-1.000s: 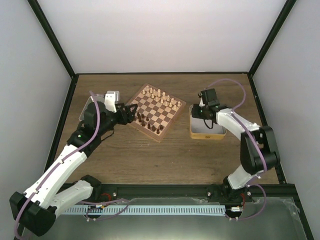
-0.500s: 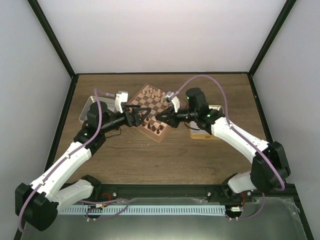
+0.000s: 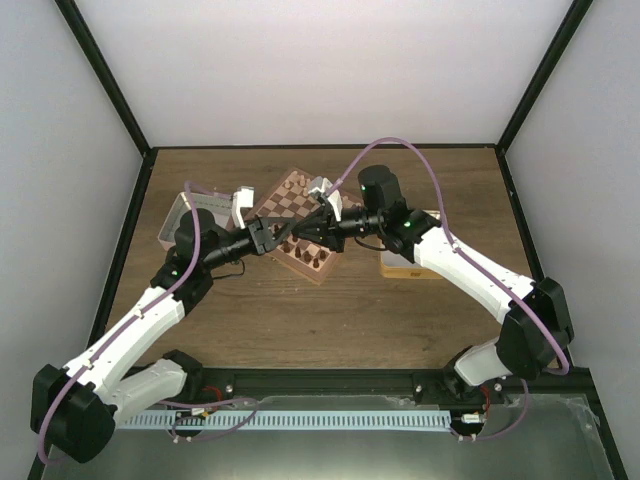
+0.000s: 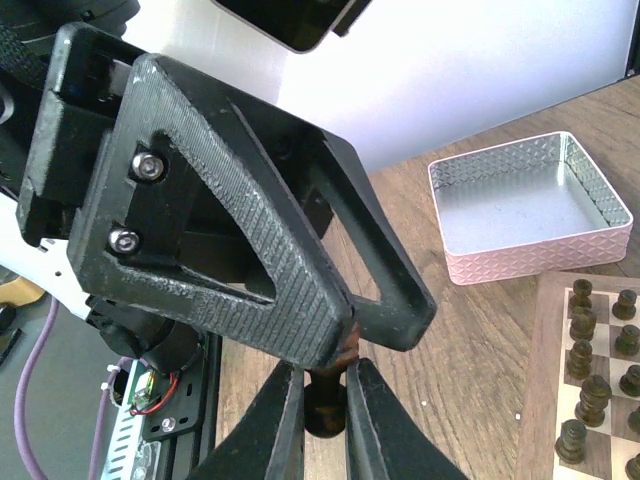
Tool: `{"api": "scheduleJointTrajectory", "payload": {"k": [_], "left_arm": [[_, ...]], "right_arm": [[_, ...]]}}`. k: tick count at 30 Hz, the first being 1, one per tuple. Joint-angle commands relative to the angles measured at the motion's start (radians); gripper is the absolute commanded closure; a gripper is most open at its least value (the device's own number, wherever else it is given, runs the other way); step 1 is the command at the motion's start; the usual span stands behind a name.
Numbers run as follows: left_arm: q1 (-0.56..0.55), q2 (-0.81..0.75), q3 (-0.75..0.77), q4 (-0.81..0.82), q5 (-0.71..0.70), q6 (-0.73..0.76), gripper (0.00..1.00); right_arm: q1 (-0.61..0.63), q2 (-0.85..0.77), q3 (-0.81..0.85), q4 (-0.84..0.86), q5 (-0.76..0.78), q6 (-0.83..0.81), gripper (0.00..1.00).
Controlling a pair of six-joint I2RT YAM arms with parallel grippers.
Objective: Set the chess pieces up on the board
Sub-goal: Place the chess piece on the chessboard.
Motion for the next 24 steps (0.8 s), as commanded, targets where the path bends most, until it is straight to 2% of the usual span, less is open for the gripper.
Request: {"api": "scheduleJointTrajectory", "payload": {"k": [1,6,9,10,13,16,20,24], "left_arm": [[0.001,-0.001,0.012,0.033,0.014,-0.036,0.7],[0.002,0.011,-0.001,0.07,0.066,-0.079,0.72],[0.001,0.015,0.002,0.073,0.086,-0.086,0.65],[0.002,0.014,0.002,0.074,0.088,-0.088,0.68],[0.002,0.011,0.007,0.077,0.088,-0.089,0.86],[0.001,0.011,0.011,0.076,0.081,-0.091,0.91],[0.002,0.004,0.01,0.085,0.063,-0.092,0.94],[0.002,-0.016,0.008,0.156,0.021,-0.118,0.94]], "right_arm": [[0.008,0.01,0.051,0.027,0.006,0.0,0.95],[0.009,0.027,0.069,0.05,0.029,0.041,0.95],[0.008,0.036,0.074,0.067,0.027,0.055,0.95],[0.008,0.038,0.076,0.067,0.026,0.057,0.95],[0.009,0.038,0.076,0.066,0.033,0.061,0.94],[0.008,0.033,0.075,0.069,0.051,0.074,0.92],[0.008,0.02,0.056,0.15,0.103,0.221,0.77],[0.008,-0.011,-0.061,0.398,0.036,0.489,0.54]]}}
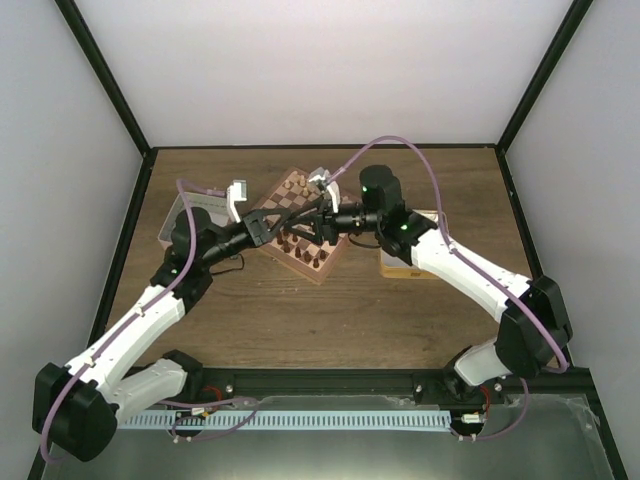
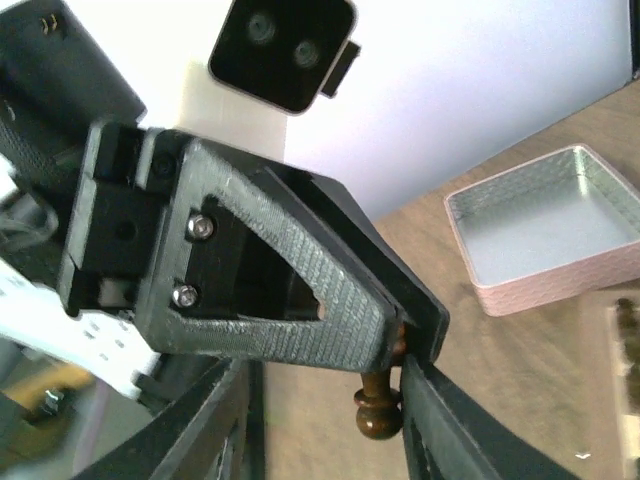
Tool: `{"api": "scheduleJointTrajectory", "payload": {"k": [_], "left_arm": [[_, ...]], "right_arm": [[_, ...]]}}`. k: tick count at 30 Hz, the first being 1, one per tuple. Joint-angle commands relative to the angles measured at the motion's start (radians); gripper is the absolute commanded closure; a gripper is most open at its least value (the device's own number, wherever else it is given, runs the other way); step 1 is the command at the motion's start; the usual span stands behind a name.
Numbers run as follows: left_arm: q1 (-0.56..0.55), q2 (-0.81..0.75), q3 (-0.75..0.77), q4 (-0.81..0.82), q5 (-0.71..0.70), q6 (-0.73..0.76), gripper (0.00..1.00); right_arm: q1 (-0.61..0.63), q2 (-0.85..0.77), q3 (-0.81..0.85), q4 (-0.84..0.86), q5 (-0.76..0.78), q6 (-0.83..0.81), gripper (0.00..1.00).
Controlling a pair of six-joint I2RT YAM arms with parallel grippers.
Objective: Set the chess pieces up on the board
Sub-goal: Place the chess piece on the chessboard.
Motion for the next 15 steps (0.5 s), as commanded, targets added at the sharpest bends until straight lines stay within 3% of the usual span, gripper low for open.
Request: {"api": "scheduleJointTrajectory", "payload": {"k": [1,7,15], "left_arm": [[-0.017,-0.031,0.009,0.114,0.031,-0.04,0.94],[-0.017,-0.049,0.004,0.224,-0.008,-0.13,0.94],[-0.017,-0.064,-0.006,0.267,-0.052,-0.179,0.94]], "right_arm": [[0.003,-0.05,-0.115,0.385,0.006,0.36,0.51],[0.008,-0.058,-0.291,0.866,0.116,0.921,0.47],[0.033,0.021,-0.282,1.094,0.108,1.141,0.51]]}}
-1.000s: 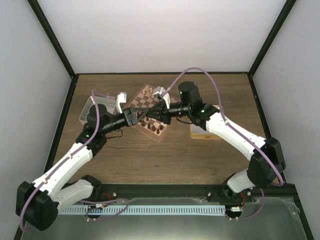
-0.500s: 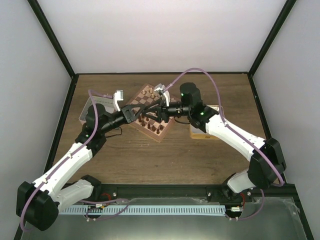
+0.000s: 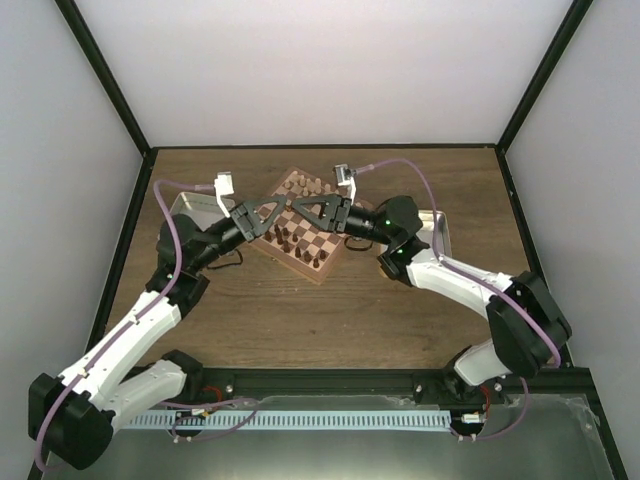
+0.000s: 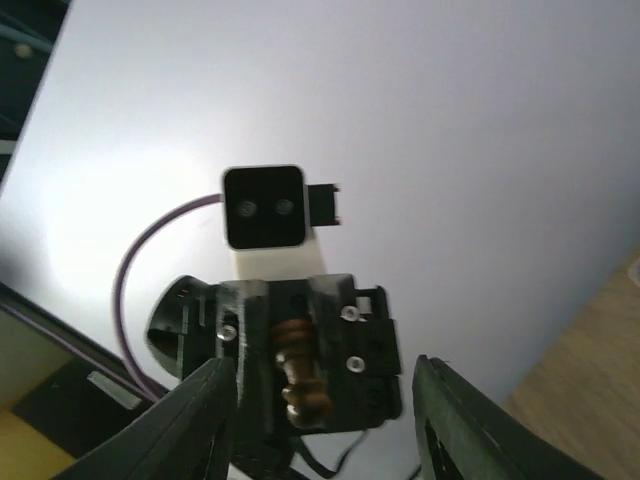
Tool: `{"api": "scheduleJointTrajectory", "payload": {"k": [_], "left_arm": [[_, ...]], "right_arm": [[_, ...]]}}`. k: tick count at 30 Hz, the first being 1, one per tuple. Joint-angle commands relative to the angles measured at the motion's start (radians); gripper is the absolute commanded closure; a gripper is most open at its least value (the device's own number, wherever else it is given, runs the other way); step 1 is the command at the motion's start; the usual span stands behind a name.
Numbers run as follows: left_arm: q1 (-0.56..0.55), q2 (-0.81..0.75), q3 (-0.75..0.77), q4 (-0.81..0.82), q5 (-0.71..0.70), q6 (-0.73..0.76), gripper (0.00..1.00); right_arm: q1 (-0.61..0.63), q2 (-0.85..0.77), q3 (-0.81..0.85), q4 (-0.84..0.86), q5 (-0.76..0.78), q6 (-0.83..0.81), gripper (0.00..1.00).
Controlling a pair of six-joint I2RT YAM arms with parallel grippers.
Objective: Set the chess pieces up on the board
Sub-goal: Place the chess piece on the chessboard.
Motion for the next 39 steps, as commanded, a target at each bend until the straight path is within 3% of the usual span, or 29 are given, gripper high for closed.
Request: {"api": "scheduleJointTrajectory", "payload": {"k": [1,13,28,31,33,35,39], "left_arm": [[-0.003,-0.013,-0.008,0.063,-0.022,-0.031,0.94],[-0.003,-0.012,-0.028,0.076,-0.037,-0.035,0.95],[-0.003,-0.017,-0.054,0.074,-0.044,-0.032,0.94],[-0.002,-0.03,-0.056,0.024,-0.066,-0.009,0.82],[0.0,-0.051,-0.053,-0.048,-0.108,0.023,0.65],[0.004,-0.079,-0.038,-0.158,-0.174,0.067,0.47],[0.012,-0.124,0.024,-0.402,-0.341,0.206,0.33]], "right_arm": [[0.031,0.04,0.038,0.164,-0.006,0.139,0.52],[0.056,0.059,0.039,0.192,0.007,0.16,0.73],[0.059,0.048,0.021,0.187,0.066,0.152,0.91],[0.058,0.035,0.023,0.111,0.077,0.118,0.93],[0.057,0.022,0.029,-0.018,0.079,0.059,0.94],[0.049,0.001,0.044,-0.222,0.096,-0.04,0.94],[0.011,-0.004,0.15,-0.72,0.149,-0.333,0.93]]}}
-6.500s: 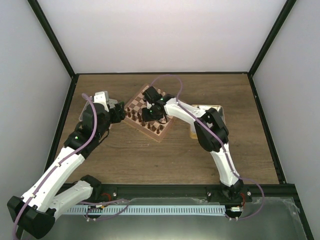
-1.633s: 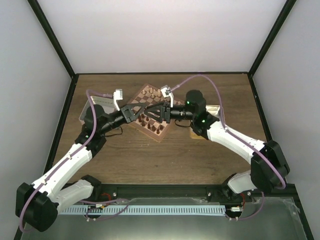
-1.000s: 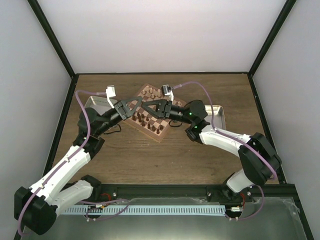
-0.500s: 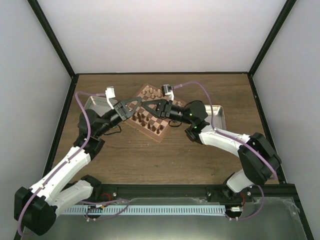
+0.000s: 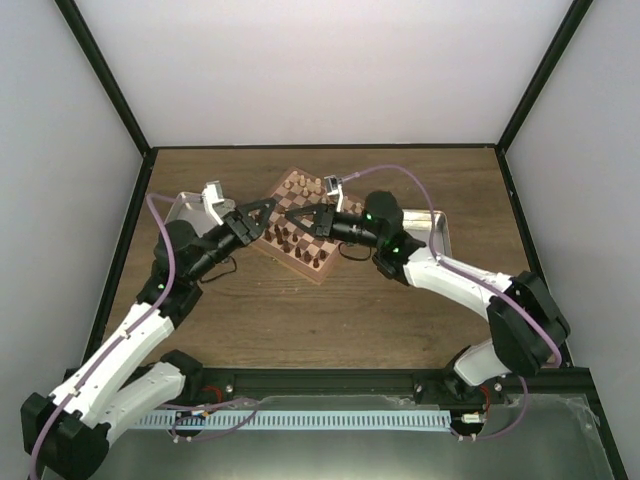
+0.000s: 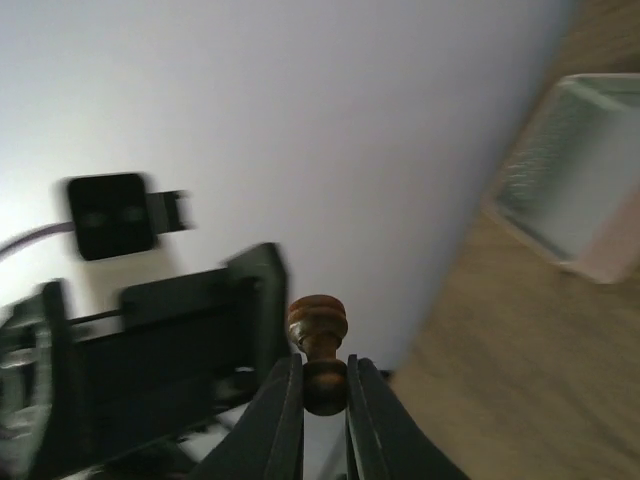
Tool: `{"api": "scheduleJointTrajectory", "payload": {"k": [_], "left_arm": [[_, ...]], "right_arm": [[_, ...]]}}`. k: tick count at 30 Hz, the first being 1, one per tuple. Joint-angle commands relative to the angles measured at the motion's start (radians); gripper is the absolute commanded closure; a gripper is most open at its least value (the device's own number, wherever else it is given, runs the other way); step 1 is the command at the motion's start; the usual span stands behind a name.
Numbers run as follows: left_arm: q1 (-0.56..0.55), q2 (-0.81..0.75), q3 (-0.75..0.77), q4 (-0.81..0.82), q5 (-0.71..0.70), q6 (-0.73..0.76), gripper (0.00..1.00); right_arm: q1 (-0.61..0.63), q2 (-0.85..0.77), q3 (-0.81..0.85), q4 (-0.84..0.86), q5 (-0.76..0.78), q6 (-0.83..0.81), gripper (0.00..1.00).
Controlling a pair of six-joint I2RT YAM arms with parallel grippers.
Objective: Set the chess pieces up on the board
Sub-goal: Place the chess piece on the chessboard.
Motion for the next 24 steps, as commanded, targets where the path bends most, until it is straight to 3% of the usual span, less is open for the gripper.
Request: {"api": "scheduleJointTrajectory", "payload": {"k": [1,4,8,17,24], "left_arm": [[0.011,-0.048,0.077,-0.304,-0.221,0.181,0.32],[0.013,-0.053,0.107,-0.416,-0.33,0.257,0.3],[0.013,-0.053,0.116,-0.467,-0.376,0.318,0.28],[0.015,0.001,0.161,-0.52,-0.373,0.4,0.27],[0.016,0.029,0.192,-0.559,-0.354,0.443,0.27]], "right_arm": [[-0.034,0.005,0.177,-0.661,0.092,-0.391,0.92],[-0.039,0.079,0.291,-0.992,0.216,-0.615,0.91],[-0.039,0.174,0.385,-1.243,0.394,-0.768,0.91],[-0.02,0.406,0.628,-1.429,0.535,-0.921,0.91],[-0.014,0.58,0.824,-1.507,0.547,-0.974,0.91]]}}
